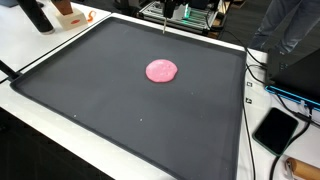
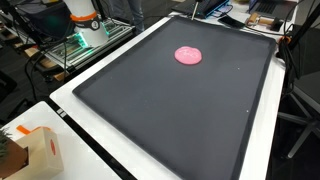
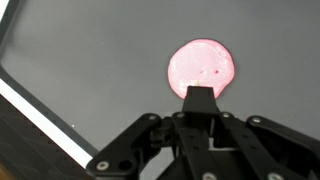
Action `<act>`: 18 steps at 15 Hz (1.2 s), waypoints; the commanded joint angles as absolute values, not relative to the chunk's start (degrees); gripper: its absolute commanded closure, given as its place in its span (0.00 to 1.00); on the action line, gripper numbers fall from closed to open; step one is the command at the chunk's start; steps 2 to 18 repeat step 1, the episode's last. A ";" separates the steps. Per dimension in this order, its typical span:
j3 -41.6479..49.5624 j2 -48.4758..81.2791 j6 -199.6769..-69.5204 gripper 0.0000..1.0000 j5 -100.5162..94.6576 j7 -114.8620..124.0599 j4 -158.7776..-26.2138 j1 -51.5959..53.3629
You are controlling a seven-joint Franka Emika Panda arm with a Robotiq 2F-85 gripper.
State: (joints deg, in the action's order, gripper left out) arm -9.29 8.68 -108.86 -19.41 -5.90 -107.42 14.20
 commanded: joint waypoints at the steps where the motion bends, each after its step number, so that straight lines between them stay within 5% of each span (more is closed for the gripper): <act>1: -9.94 8.75 -108.64 0.85 -19.48 -5.82 -107.25 13.64; 18: -9.94 8.75 -108.64 0.85 -19.48 -5.82 -107.25 13.64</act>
